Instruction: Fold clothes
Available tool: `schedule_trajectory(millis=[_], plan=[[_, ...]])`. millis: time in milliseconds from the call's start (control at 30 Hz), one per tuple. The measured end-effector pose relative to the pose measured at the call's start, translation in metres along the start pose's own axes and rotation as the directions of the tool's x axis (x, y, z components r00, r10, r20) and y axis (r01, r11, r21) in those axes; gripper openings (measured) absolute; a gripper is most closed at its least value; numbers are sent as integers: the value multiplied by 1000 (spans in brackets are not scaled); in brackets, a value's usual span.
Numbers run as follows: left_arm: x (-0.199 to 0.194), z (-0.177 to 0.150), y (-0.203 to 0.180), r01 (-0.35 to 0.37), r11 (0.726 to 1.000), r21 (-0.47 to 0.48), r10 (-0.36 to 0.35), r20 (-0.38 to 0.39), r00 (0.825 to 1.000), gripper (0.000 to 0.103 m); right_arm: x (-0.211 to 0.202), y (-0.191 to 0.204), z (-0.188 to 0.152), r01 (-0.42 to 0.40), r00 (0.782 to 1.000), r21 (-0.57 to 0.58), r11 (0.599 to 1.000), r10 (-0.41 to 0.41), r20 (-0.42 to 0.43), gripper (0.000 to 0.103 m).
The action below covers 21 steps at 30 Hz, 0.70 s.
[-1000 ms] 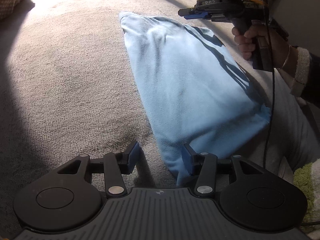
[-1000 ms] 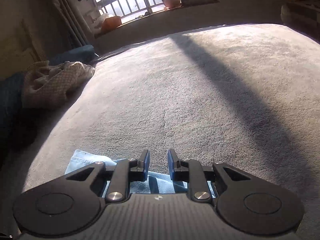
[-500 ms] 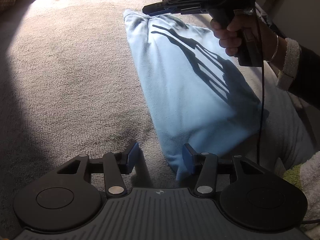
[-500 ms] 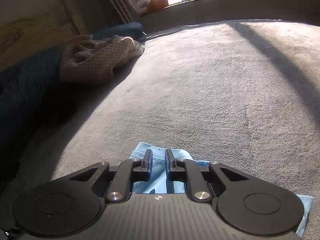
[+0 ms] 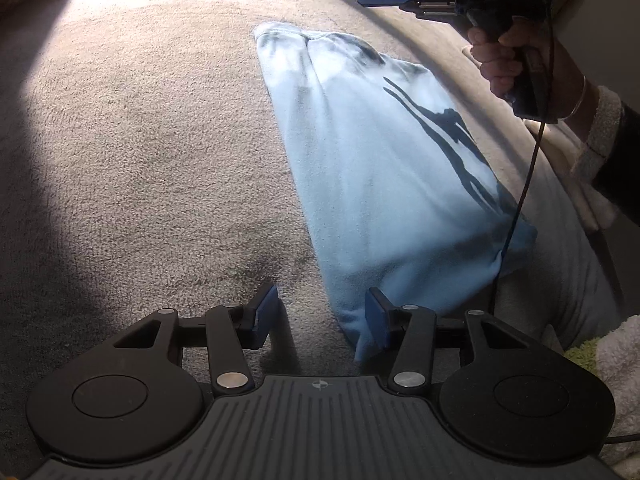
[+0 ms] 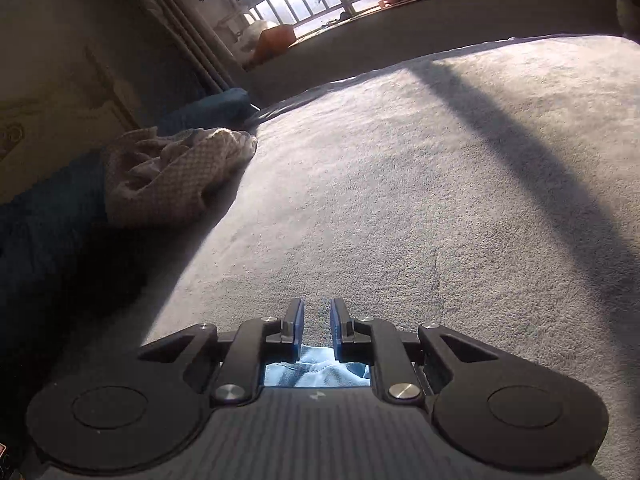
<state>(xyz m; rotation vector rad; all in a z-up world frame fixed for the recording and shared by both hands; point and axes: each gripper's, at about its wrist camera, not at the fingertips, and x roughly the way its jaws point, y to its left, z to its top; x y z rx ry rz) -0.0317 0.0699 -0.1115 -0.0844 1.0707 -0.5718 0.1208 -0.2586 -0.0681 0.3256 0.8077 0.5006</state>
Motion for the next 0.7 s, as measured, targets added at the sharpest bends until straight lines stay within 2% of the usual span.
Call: schedule_trajectory(millis=[100, 167, 267, 367, 467, 567, 667, 700], plan=[[-7, 8, 6, -23, 1000, -4, 23, 19, 1000, 48, -44, -8, -8, 13, 1000, 1, 1000, -13, 9, 16], [-15, 16, 11, -43, 999, -9, 43, 59, 997, 48, -72, -12, -17, 18, 1000, 9, 1000, -18, 6, 16], [-20, 25, 7, -48, 999, -11, 49, 97, 994, 48, -91, -9, -41, 12, 998, 6, 1000, -11, -54, 16], [-14, 26, -10, -36, 999, 22, 34, 103, 994, 48, -98, 1, -68, 6, 994, -39, 999, -10, -106, 16], [-4, 20, -30, -27, 997, 72, 22, 71, 997, 49, -98, 15, -99, -12, 987, -103, 995, -5, -162, 16], [10, 11, -47, -16, 994, 105, 15, 7, 1000, 49, -98, 20, -125, -25, 978, -142, 990, -6, -209, 16], [27, 3, -59, -69, 989, 132, 79, -70, 994, 49, -102, 17, -150, 4, 970, -202, 979, -53, -239, 16], [31, 1, -61, -92, 986, 138, 104, -89, 991, 49, -105, 10, -157, 43, 964, -209, 977, -96, -250, 15]])
